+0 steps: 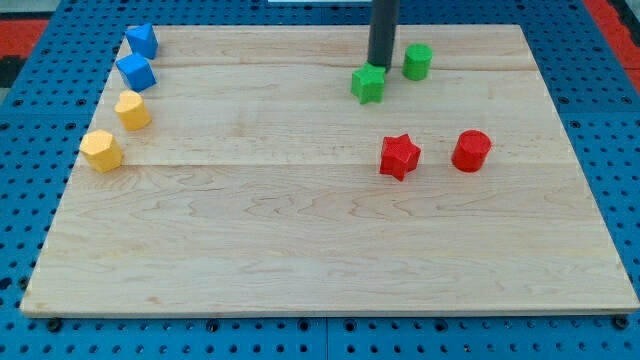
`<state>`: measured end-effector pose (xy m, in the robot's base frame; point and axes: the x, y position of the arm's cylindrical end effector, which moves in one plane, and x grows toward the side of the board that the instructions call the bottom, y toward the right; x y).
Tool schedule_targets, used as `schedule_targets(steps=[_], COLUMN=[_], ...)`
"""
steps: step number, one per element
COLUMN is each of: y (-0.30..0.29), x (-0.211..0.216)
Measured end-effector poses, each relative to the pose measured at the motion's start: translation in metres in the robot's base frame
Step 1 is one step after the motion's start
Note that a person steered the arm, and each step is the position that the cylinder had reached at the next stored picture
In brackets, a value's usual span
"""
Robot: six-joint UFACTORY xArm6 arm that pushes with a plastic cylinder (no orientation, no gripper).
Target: Slide the green star below the green circle
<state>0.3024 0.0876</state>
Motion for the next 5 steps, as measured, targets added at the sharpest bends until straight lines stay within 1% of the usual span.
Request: schedule_targets(steps=[1,2,3,4,5], y=[-0.01,-0.068,-0.107,-0.118,-0.043], x=[-0.001,-0.009,0.0,0.035,0.034])
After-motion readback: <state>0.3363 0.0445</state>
